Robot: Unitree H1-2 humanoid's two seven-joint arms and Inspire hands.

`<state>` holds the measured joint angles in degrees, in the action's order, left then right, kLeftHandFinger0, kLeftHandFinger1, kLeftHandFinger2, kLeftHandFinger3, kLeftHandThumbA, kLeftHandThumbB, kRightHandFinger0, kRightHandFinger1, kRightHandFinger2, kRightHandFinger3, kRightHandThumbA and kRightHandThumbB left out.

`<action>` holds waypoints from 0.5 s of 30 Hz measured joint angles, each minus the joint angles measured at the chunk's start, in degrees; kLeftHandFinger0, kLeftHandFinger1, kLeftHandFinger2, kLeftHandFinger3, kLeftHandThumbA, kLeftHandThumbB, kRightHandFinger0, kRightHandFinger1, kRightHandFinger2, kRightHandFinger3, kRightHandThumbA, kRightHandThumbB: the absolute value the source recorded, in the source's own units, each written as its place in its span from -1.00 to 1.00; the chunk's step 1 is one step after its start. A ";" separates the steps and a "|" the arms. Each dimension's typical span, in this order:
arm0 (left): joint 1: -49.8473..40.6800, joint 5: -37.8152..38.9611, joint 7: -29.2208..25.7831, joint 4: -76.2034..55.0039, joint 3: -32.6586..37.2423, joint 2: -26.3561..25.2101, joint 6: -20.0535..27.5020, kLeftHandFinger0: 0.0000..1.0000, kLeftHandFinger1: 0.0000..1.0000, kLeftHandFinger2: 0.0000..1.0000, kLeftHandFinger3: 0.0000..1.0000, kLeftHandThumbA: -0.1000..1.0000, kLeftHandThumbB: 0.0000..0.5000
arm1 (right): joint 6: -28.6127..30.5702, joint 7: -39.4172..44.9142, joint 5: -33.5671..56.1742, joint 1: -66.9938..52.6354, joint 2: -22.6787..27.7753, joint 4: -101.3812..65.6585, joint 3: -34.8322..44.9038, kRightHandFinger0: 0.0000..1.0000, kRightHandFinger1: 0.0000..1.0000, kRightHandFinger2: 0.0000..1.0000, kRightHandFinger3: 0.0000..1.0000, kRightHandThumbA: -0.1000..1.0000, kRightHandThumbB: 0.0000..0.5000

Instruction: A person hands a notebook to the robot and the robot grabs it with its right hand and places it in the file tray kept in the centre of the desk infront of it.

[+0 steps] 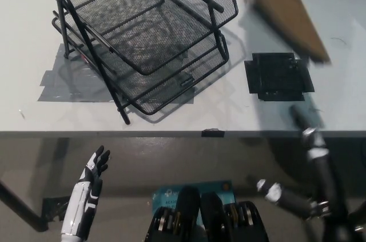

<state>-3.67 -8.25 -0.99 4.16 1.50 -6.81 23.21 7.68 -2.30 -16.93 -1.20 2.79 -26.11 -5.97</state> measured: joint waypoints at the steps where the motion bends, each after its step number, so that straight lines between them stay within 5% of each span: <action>1: -0.01 -0.02 0.00 0.00 0.02 0.02 0.23 1.00 1.00 1.00 1.00 1.00 0.16 | -0.01 -0.13 -0.79 1.12 0.02 -1.29 0.70 1.00 1.00 1.00 1.00 0.95 0.30; 15: -0.38 -1.20 -0.04 0.27 0.07 0.02 1.45 1.00 1.00 1.00 1.00 1.00 0.19 | -2.87 -0.24 -7.78 12.74 -1.39 -4.60 3.66 1.00 1.00 1.00 1.00 1.00 0.35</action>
<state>-4.05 -9.45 -1.02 4.43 1.57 -6.79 24.66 4.82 -2.54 -24.71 11.54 1.40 -30.71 -2.31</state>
